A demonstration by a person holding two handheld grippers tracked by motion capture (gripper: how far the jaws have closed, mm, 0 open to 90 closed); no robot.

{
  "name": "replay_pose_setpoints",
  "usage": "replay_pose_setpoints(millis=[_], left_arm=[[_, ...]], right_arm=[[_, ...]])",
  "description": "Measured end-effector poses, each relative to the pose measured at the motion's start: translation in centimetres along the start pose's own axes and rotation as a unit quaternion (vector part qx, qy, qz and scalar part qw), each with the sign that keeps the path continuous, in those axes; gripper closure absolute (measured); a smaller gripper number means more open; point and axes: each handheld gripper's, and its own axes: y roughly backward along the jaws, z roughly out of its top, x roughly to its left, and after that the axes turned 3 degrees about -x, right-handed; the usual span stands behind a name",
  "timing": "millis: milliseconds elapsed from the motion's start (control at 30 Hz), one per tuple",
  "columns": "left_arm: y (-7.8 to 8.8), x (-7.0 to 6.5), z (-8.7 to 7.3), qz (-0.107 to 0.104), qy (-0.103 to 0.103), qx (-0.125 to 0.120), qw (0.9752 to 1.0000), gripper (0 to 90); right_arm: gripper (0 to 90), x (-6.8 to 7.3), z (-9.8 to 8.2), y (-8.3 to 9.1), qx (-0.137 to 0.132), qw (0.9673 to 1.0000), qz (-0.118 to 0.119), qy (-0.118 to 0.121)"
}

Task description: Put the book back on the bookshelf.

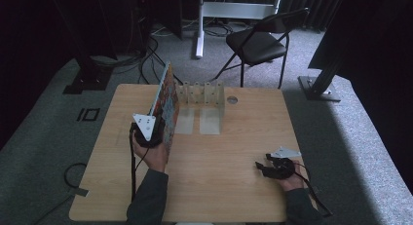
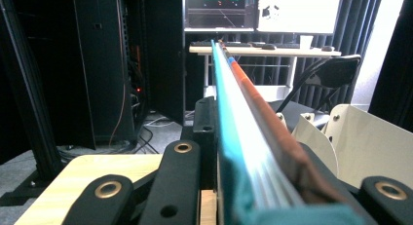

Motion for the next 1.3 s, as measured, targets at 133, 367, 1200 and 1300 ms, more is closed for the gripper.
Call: replay_pose_setpoints(millis=[133, 367, 1200, 1300], left_arm=[[0.0, 0.1, 0.0, 0.002, -0.002, -0.002, 1.0, 77.7], [0.3, 0.3, 0.1, -0.001, -0.002, -0.002, 1.0, 69.8], [1.8, 0.4, 0.3, -0.047, -0.021, 0.04, 0.9979, 46.2], [1.9, 0.8, 0.2, -0.05, -0.015, 0.045, 0.9976, 44.0]], right_arm=[[37.7, 0.0, 0.0, 0.0, 0.0, 1.0, 0.0, 0.0], [37.7, 0.0, 0.0, 0.0, 0.0, 1.0, 0.0, 0.0], [37.4, 0.0, 0.0, 0.0, 0.001, 1.0, -0.001, 0.0], [37.2, 0.0, 0.0, 0.0, 0.001, 1.0, -0.001, 0.0]])
